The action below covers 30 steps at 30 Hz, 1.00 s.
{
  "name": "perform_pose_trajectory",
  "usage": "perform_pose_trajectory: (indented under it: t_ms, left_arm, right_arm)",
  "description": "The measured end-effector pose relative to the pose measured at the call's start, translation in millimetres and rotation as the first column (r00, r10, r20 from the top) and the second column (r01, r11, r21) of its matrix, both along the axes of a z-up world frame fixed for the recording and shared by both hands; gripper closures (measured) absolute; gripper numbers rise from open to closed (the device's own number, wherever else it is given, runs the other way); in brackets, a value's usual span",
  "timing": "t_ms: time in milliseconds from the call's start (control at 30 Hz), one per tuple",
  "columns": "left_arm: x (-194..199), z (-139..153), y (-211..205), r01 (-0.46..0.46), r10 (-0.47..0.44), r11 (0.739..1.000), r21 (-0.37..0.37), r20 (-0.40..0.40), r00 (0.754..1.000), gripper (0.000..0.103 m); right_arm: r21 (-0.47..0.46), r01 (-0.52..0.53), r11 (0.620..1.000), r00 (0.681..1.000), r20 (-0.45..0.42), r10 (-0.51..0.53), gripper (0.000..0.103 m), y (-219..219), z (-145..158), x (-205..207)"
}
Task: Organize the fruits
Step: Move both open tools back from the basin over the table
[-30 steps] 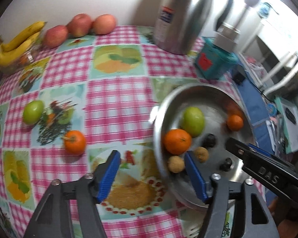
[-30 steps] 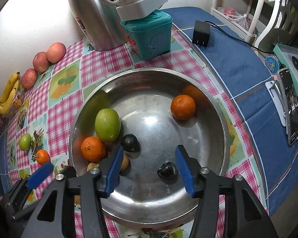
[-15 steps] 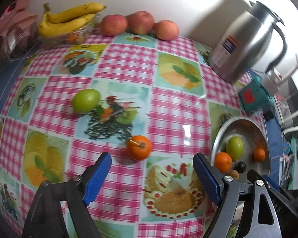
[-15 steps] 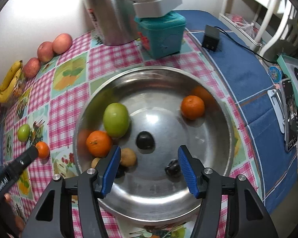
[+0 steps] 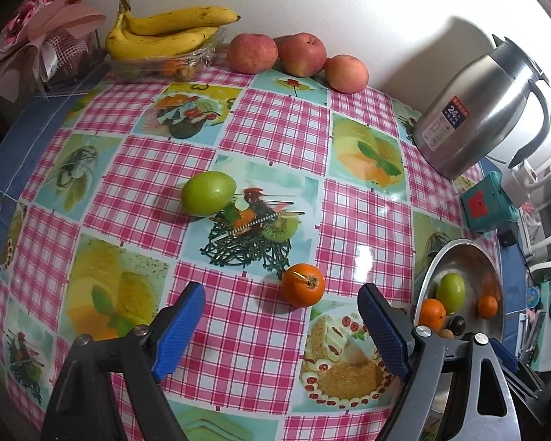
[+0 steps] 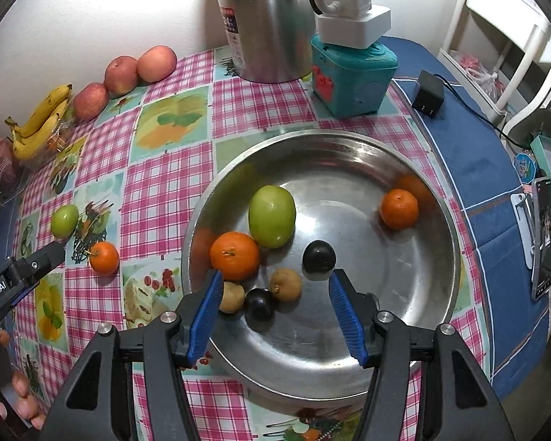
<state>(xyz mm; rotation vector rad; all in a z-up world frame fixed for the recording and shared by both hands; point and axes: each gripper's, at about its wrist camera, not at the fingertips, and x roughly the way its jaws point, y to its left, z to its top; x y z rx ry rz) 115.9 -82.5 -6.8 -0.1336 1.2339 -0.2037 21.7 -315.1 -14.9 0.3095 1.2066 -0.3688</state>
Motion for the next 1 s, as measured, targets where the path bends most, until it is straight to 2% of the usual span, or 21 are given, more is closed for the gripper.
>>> perform_pose_trajectory:
  t_ms: [400, 467, 500, 533, 600, 1000]
  left_arm:
    - [-1.0, 0.8, -3.6, 0.016, -0.016, 1.000, 0.002, 0.004, 1.000, 0.014]
    - [-1.7, 1.2, -3.2, 0.012, -0.012, 1.000, 0.002, 0.019, 1.000, 0.000]
    - [-2.0, 1.9, -2.5, 0.009, -0.009, 1.000, 0.004, 0.029, 1.000, 0.000]
    - [-2.2, 2.3, -2.2, 0.006, -0.007, 1.000, 0.010, 0.036, 0.999, 0.000]
    - [-2.1, 1.5, -1.9, 0.007, -0.008, 1.000, 0.021, 0.037, 0.999, 0.000]
    - [-3.0, 0.1, -4.0, 0.028, -0.030, 0.998, 0.055, 0.039, 0.999, 0.000]
  right_arm:
    - [0.002, 0.006, 1.000, 1.000, -0.002, -0.006, 0.042, -0.9, -1.5, 0.0]
    - [-0.001, 0.003, 1.000, 1.000, -0.001, -0.003, 0.042, -1.0, -1.5, 0.2]
    - [-0.003, 0.003, 1.000, 1.000, 0.000, -0.003, 0.040, -0.8, -1.7, 0.5]
    - [-0.011, -0.002, 1.000, 1.000, 0.004, 0.002, 0.027, -0.3, -1.5, 0.8]
    - [-0.030, -0.009, 1.000, 1.000, 0.017, 0.009, 0.011, 0.8, -0.5, 0.9]
    - [-0.056, -0.017, 0.998, 0.999, 0.047, 0.019, 0.009, 1.9, 0.1, 1.8]
